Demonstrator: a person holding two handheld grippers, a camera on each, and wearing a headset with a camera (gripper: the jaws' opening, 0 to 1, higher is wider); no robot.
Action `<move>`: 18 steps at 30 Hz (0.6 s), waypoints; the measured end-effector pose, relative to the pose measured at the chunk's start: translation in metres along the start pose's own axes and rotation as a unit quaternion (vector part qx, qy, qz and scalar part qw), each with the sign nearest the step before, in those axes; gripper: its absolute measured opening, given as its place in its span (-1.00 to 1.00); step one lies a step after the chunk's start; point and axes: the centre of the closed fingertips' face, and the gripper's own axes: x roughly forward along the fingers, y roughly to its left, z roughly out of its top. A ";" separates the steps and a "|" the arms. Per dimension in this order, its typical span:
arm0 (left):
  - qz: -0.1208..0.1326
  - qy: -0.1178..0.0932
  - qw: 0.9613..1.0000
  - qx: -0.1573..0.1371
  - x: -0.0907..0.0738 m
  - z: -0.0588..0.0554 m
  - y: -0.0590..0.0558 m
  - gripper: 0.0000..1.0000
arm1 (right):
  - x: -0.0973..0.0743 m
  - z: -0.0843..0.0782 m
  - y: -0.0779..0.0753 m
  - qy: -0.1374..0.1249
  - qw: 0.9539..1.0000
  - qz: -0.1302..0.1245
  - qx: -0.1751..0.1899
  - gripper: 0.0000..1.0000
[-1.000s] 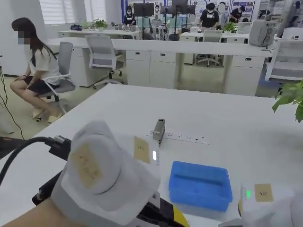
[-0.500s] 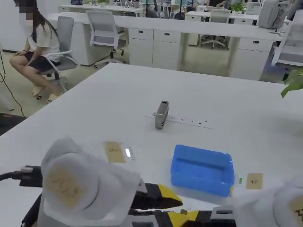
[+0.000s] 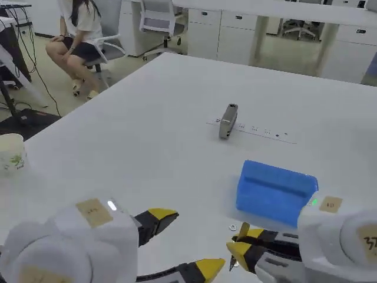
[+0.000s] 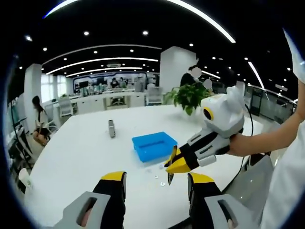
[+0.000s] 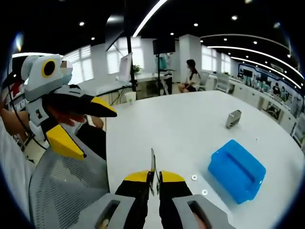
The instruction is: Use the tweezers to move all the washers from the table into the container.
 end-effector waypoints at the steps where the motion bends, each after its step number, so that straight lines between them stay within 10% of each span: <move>1: 0.006 0.004 1.000 0.000 -0.001 -0.004 0.002 0.13 | 0.002 0.000 -0.003 -0.004 1.000 -0.004 -0.002 -0.94; 18: 0.071 0.028 0.996 -0.050 -0.019 -0.028 0.017 0.84 | 0.024 -0.034 -0.049 0.006 0.997 -0.066 0.050 -0.93</move>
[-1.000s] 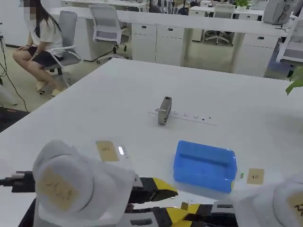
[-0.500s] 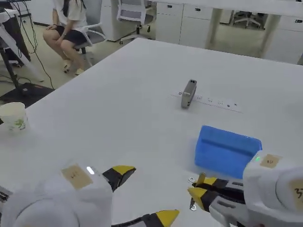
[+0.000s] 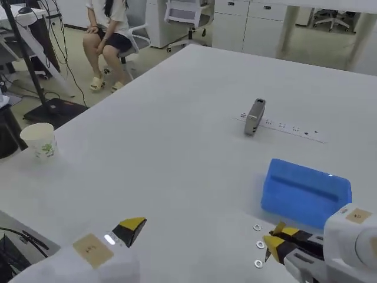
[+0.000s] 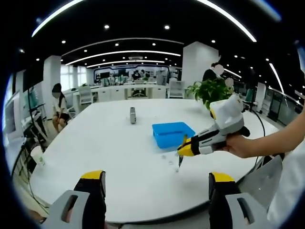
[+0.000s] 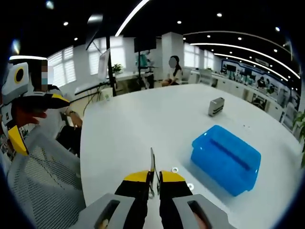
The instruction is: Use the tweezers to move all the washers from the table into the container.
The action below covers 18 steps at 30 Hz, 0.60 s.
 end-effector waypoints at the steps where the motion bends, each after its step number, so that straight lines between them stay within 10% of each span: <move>1: 0.003 0.001 1.000 -0.001 -0.001 0.000 0.001 0.84 | 0.002 -0.001 0.000 -0.001 1.000 0.002 0.009 -0.93; 18: 0.017 0.014 1.000 -0.010 -0.002 -0.008 0.003 0.76 | 0.006 -0.006 -0.007 -0.025 0.999 -0.007 0.040 -0.92</move>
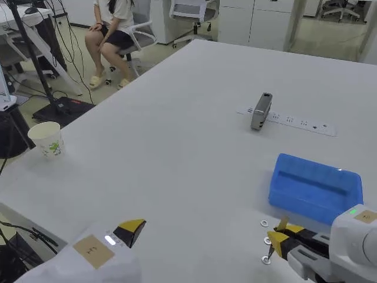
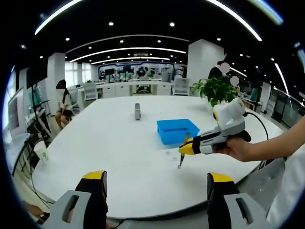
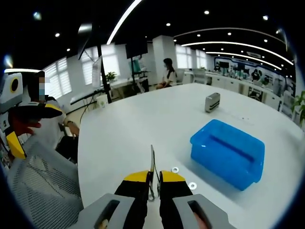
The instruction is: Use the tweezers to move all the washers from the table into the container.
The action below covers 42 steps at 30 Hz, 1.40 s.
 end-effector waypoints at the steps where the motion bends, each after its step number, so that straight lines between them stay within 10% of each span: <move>1: 0.000 0.001 1.000 0.001 0.000 -0.001 0.000 0.76 | -0.001 -0.001 0.000 0.001 1.000 0.001 0.004 -0.92; 42: 0.000 0.001 1.000 0.012 0.001 -0.004 0.001 0.67 | -0.012 -0.028 0.001 0.043 0.999 -0.005 0.022 -1.00</move>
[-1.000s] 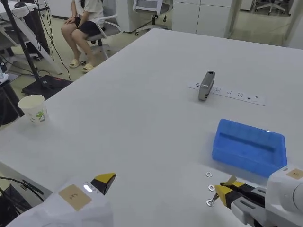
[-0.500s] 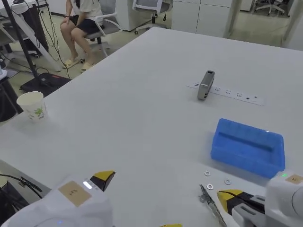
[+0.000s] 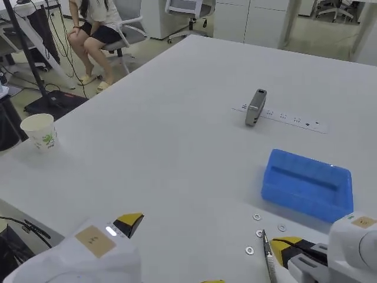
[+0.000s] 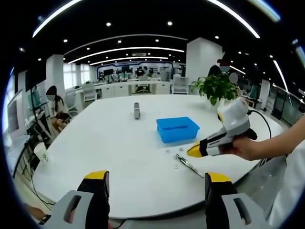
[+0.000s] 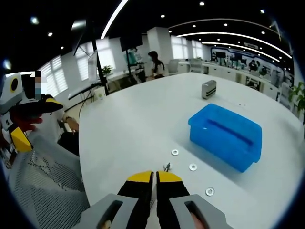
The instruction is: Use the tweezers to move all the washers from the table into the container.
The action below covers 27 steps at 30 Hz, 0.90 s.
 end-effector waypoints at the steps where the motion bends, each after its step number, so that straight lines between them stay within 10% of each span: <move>1: 0.000 0.000 1.000 0.000 0.000 0.000 0.000 0.67 | 0.000 0.000 0.000 0.001 1.000 0.000 -0.001 -0.98; 13: 0.001 -0.003 1.000 0.019 0.000 0.006 0.001 0.66 | 0.016 -0.033 -0.002 0.063 0.998 -0.016 -0.012 -0.71; 27: -0.057 -0.005 0.995 0.081 0.016 0.026 -0.018 0.60 | 0.019 -0.041 0.000 0.095 0.995 -0.020 -0.037 -0.95</move>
